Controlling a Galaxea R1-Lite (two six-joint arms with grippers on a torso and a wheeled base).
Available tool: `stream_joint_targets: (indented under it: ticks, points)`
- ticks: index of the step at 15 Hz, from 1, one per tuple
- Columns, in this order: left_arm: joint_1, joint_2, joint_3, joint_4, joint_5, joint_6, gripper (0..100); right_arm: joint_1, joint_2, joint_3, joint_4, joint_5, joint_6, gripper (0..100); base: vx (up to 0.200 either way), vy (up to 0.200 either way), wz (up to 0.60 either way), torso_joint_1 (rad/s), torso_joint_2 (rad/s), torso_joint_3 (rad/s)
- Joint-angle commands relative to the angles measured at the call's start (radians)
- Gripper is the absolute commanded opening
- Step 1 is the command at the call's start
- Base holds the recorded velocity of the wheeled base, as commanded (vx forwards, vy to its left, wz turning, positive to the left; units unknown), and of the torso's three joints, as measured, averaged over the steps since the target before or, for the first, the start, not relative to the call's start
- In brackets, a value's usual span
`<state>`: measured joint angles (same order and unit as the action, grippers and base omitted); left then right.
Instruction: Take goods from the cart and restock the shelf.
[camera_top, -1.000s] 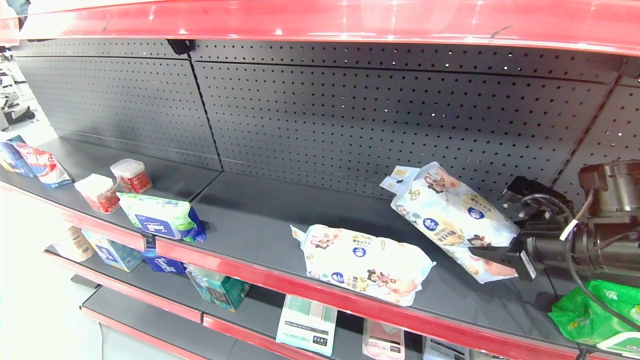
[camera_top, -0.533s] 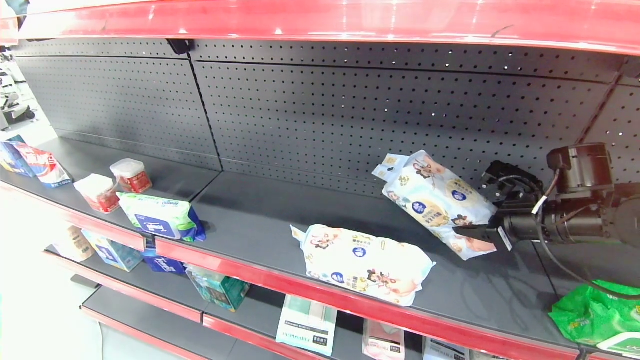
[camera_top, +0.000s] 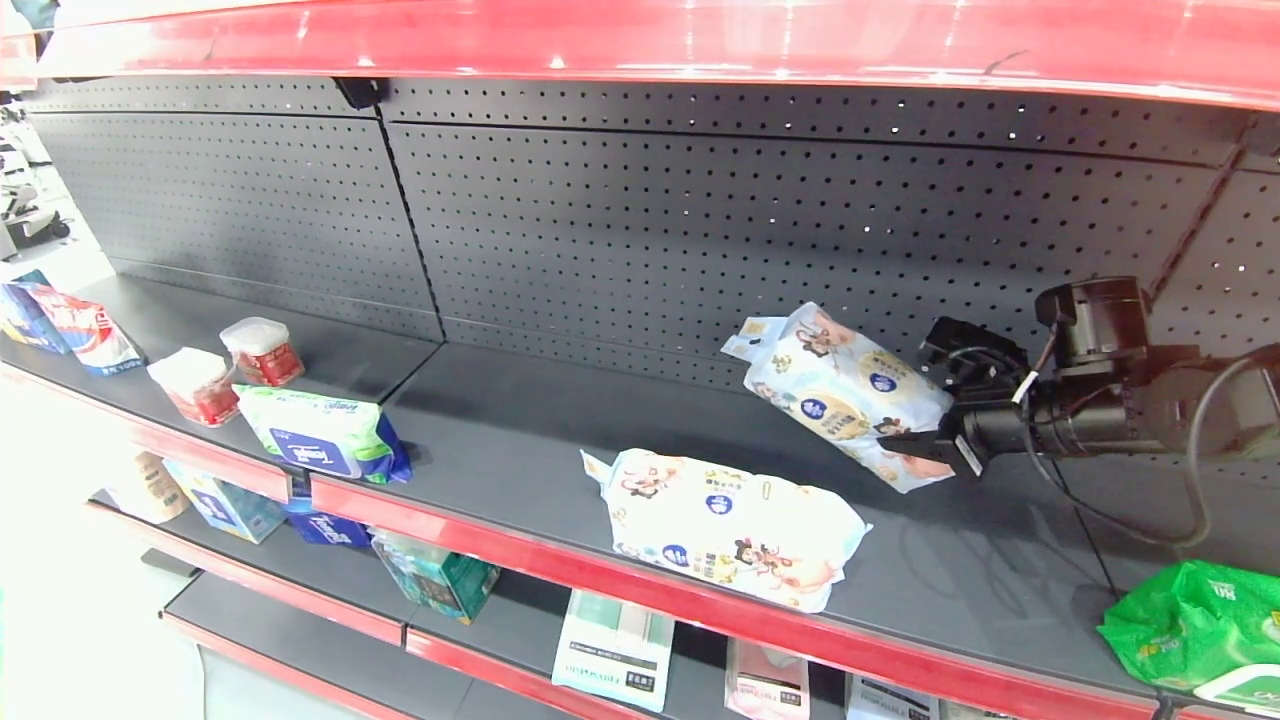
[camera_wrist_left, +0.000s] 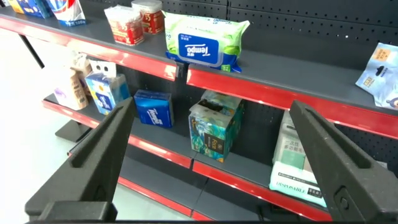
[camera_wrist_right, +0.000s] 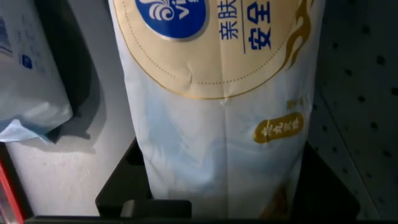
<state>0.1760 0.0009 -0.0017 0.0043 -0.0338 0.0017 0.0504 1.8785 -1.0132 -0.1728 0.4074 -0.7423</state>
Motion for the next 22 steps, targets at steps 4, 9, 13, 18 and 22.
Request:
stream_joint_targets:
  ticks: [4, 9, 13, 18, 22]
  points:
    - [0.000, -0.001, 0.000, 0.000, 0.000, 0.000, 100, 0.049, 0.042, -0.016, -0.002, -0.025, -0.040, 0, 0.000, 0.000, 0.00, 0.000, 0.00, 0.000]
    - [0.000, -0.001, 0.000, 0.000, 0.000, 0.000, 100, 0.091, 0.056, -0.015, 0.001, -0.030, -0.045, 0, 0.000, 0.000, 0.00, 0.000, 0.00, 0.000]
    - [0.000, -0.001, 0.000, 0.000, 0.000, 0.000, 100, 0.128, 0.070, -0.038, 0.002, -0.032, -0.045, 0, 0.000, 0.000, 0.00, 0.000, 0.00, 0.000]
    - [0.000, -0.001, 0.000, 0.000, 0.000, 0.000, 100, 0.146, 0.110, -0.042, 0.002, -0.048, -0.049, 0, 0.000, 0.000, 0.00, 0.000, 0.00, 0.000]
    - [-0.001, -0.001, 0.000, 0.000, 0.000, 0.000, 100, 0.149, 0.116, -0.044, -0.001, -0.048, -0.054, 100, 0.000, 0.000, 0.00, 0.000, 0.00, 0.000]
